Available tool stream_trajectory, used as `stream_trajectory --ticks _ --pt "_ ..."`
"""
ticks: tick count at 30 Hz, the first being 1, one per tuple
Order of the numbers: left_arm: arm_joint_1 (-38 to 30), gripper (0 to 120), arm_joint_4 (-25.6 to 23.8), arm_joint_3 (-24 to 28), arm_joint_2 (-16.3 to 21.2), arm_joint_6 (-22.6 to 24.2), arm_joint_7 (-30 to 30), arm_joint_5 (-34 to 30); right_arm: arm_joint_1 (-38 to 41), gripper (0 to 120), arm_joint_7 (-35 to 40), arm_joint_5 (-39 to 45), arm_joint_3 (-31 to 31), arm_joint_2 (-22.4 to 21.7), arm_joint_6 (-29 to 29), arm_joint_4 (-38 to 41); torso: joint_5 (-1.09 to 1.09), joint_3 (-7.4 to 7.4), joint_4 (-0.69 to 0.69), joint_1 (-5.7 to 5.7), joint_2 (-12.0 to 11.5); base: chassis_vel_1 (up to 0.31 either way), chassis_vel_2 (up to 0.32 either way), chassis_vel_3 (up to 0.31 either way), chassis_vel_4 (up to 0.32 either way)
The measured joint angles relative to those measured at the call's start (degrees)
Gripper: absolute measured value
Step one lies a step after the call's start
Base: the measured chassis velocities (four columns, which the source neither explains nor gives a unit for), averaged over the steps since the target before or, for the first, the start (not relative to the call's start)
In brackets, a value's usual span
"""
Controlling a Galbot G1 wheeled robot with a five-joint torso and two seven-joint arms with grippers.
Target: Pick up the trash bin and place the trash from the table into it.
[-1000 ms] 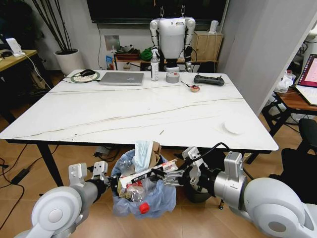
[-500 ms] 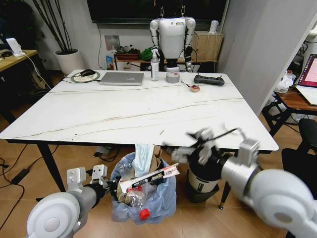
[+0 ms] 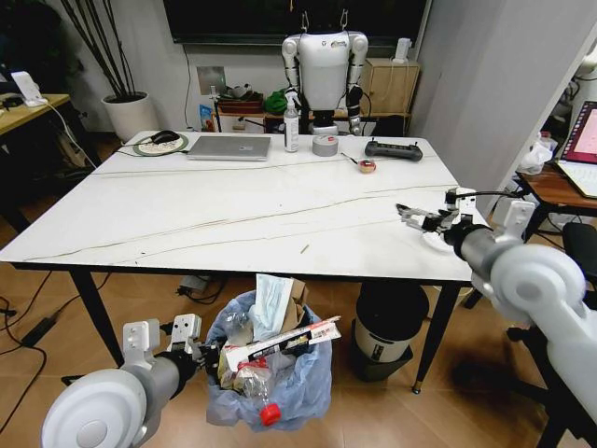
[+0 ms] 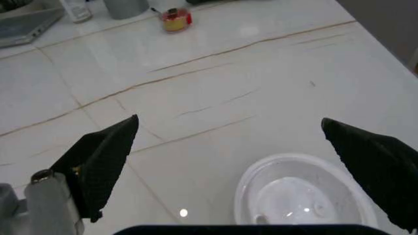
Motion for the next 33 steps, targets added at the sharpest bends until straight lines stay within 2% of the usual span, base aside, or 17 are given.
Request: stream_trajectory --ticks 3,4,6,7,9,12,22,26,33 --pt "-0.13 0 -0.08 -0.19 0.16 0.00 0.00 -0.65 3.58 98 -0.01 0.99 -1.77 -1.95 -2.21 -4.55 -0.02 0.00 0.00 0.00 0.00 0.000 0.000 0.000 0.000" --pt "-0.18 0 -0.09 -0.23 0.10 0.00 0.00 -0.80 4.06 94 -0.11 1.55 -1.84 -2.71 -2.95 -5.14 -0.02 0.00 0.01 0.00 0.00 0.000 0.000 0.000 0.000" --pt "-0.18 0 -0.09 -0.23 0.10 0.00 0.00 -0.80 4.06 94 -0.11 1.55 -1.84 -2.71 -2.95 -5.14 -0.02 0.00 0.01 0.00 0.00 0.000 0.000 0.000 0.000" --pt "-0.26 0 -0.10 -0.28 -0.07 0.00 0.01 -0.93 4.01 86 -1.01 2.72 -1.51 -4.38 -4.78 -5.51 -0.02 0.00 0.00 0.00 0.00 0.000 0.000 0.000 0.000" --pt "-0.32 0 -0.10 -0.31 -0.29 0.00 0.03 -1.00 2.89 79 -2.79 3.46 -0.43 -6.33 -5.87 -5.14 -0.03 0.00 0.00 0.00 0.00 0.000 0.000 0.000 0.000" --pt "-0.54 0 0.03 -0.29 -0.49 0.00 0.11 -1.11 0.82 76 -5.09 3.90 0.34 -8.71 -6.07 -3.98 -0.03 -0.01 -0.03 0.00 0.00 0.000 0.000 0.000 0.000" --pt "-0.64 0 0.04 -0.76 -0.87 0.00 0.16 -1.46 -0.91 74 -6.73 5.48 0.18 -11.41 -6.22 -4.48 -0.04 -0.01 -0.01 0.00 0.00 0.000 0.000 0.000 0.000" --pt "-0.64 0 -0.02 -0.74 -1.04 0.00 0.16 -1.43 -1.43 59 -6.71 5.78 0.05 -11.57 -6.18 -5.30 -0.02 -0.01 0.00 0.00 0.00 0.000 0.000 0.000 0.000" --pt "-0.65 0 -0.14 -0.77 -0.94 -0.01 0.17 -1.41 -2.24 52 -6.86 5.41 0.05 -11.88 -6.13 -5.44 -0.03 -0.01 -0.01 0.00 0.00 0.000 0.000 0.000 0.000"
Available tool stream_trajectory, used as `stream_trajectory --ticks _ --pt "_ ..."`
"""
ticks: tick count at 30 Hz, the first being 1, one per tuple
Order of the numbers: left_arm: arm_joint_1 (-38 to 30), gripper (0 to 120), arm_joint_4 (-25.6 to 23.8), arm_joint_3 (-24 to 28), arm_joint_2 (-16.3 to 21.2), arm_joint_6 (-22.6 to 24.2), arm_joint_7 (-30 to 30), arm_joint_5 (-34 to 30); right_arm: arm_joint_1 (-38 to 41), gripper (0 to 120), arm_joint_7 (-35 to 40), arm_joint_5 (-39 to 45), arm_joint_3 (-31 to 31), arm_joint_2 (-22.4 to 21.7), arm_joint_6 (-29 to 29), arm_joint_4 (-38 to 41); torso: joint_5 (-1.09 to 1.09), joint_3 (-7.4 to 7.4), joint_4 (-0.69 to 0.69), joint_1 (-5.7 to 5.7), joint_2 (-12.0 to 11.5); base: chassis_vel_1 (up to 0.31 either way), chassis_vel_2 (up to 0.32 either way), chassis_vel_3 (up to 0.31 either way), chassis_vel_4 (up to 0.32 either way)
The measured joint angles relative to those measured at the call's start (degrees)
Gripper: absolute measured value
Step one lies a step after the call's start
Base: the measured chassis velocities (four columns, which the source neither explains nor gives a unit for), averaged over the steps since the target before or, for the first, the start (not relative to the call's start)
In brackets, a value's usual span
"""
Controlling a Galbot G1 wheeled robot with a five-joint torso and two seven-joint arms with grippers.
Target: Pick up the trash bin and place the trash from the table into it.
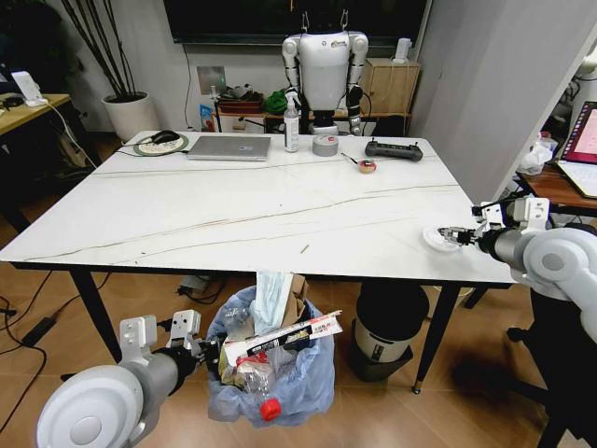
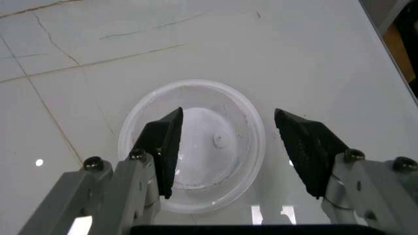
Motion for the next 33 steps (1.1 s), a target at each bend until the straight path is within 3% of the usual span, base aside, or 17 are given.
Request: stream_trajectory --ticks 17,20,23,31,33 --pt "0.08 0 -0.71 -0.81 -0.22 0.01 0.10 -0.45 -0.51 41 -0.34 -1.50 -1.35 -0.48 0.07 -0.02 0.00 0.00 0.00 0.00 0.00 0.000 0.000 0.000 0.000" --pt "0.18 0 -0.80 -1.01 -0.20 0.01 0.11 -0.55 -0.74 31 -0.35 -1.94 -1.59 -0.39 0.09 -0.02 0.00 0.00 0.00 0.00 0.00 0.000 0.000 0.000 0.000" --pt "0.13 0 -0.83 -1.03 -0.18 0.00 0.11 -0.60 -0.97 29 -0.36 -2.38 -1.71 -0.30 0.12 -0.02 0.00 0.00 0.00 0.00 0.00 0.000 0.000 0.000 0.000" --pt "-0.09 0 -0.83 -1.02 -0.03 0.01 0.13 -0.65 -0.97 1 0.13 -3.23 -1.75 0.14 0.14 -0.08 -0.01 0.00 0.00 0.00 0.00 0.000 0.000 0.000 0.000" --pt "-0.14 0 -0.83 -0.90 -0.09 0.01 0.13 -0.64 -0.90 0 0.34 -3.51 -1.75 0.38 0.15 0.01 -0.01 0.00 0.00 0.00 0.00 0.000 0.000 0.000 0.000"
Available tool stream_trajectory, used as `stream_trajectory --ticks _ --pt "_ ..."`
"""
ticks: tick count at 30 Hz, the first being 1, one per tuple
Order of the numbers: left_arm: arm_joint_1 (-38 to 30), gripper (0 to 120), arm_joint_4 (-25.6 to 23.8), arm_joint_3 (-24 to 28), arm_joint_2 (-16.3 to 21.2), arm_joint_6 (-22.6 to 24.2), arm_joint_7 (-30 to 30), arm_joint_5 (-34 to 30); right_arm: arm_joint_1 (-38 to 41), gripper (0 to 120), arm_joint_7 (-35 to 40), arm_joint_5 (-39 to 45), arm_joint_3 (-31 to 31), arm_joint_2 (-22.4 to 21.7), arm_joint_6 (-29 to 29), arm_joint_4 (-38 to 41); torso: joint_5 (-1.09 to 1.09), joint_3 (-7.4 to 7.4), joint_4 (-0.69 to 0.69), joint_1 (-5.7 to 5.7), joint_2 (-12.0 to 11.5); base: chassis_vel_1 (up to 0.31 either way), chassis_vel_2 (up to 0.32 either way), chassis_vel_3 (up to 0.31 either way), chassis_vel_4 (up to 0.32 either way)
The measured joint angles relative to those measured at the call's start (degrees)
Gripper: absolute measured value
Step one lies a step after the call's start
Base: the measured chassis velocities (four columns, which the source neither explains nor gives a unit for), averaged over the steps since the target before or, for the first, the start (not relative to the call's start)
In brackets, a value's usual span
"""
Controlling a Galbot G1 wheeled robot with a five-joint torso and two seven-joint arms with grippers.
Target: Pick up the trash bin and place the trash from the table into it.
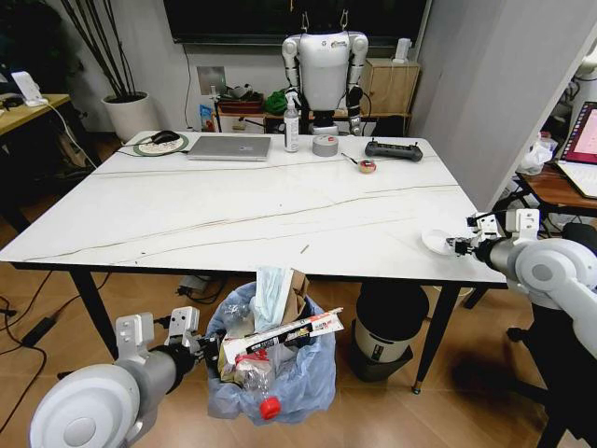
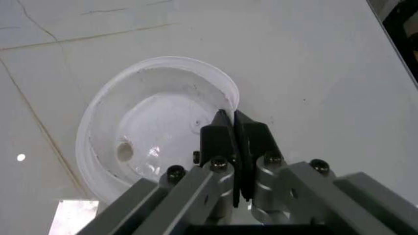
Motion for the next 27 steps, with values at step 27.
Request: stream_trajectory --ticks 27 --pt "-0.49 0 0.41 0.41 -0.58 0.00 -0.38 0.00 1.58 0 1.69 8.82 0.62 3.72 3.34 32.75 0.01 0.00 0.00 0.00 0.00 0.000 0.000 0.000 0.000"
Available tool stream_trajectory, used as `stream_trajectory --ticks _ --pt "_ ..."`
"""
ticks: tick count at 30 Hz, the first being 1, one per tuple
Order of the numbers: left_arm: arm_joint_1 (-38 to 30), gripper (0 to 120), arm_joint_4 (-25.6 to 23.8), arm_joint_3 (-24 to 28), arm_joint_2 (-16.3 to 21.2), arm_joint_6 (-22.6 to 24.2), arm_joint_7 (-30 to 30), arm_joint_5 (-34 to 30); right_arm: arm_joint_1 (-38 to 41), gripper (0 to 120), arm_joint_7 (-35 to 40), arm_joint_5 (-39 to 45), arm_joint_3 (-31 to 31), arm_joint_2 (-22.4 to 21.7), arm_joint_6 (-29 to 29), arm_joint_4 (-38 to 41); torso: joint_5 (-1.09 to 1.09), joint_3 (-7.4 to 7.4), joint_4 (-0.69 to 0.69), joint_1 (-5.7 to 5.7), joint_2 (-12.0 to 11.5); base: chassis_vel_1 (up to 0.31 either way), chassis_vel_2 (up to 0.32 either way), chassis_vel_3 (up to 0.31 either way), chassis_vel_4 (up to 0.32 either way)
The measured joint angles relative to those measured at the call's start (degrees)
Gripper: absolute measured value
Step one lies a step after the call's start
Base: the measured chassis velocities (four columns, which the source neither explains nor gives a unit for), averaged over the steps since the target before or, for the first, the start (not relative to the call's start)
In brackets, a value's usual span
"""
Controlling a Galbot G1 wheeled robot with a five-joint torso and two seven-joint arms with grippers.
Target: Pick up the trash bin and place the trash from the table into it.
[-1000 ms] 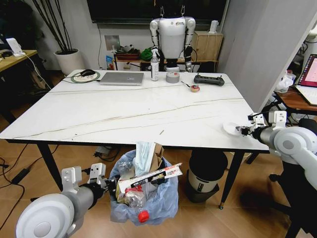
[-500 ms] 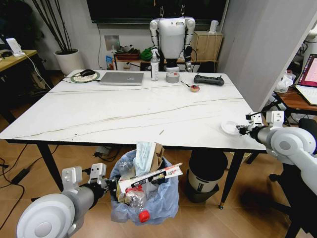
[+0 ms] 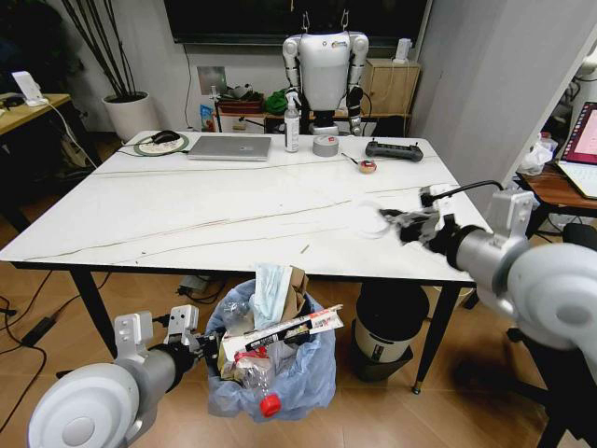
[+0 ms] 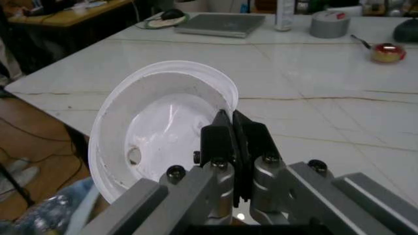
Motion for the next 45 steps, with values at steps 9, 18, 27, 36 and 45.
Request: stream_trajectory --ticks 9,18,27,36,45 --pt "-1.46 0 1.75 2.98 0.17 0.00 -2.13 -0.06 -1.12 0 -4.13 -2.01 -2.93 0.29 3.22 3.93 0.00 0.00 0.00 0.00 0.00 0.000 0.000 0.000 0.000" --pt "-2.93 0 2.71 5.82 -0.25 0.00 -3.10 -0.02 -4.46 0 -14.80 -7.83 -4.43 -0.39 4.37 3.64 0.00 0.00 0.00 0.00 0.00 0.000 0.000 0.000 0.000" --pt "-3.73 0 3.25 7.76 -0.56 0.00 -3.32 0.87 -9.20 0 -16.61 -11.31 -5.60 -1.42 6.12 3.44 0.00 0.00 0.00 0.00 0.00 0.000 0.000 0.000 0.000" --pt "-4.21 0 3.26 8.59 -0.23 0.00 -1.95 1.75 -7.01 0 -23.55 -13.03 -7.28 -0.63 9.43 3.38 0.00 0.00 0.00 0.00 0.00 0.000 0.000 0.000 0.000" --pt "-5.39 0 3.32 10.01 0.36 0.00 -1.64 1.79 -5.58 0 -26.29 -17.94 -12.15 0.82 9.77 3.33 0.00 0.00 0.00 0.00 0.00 0.000 0.000 0.000 0.000"
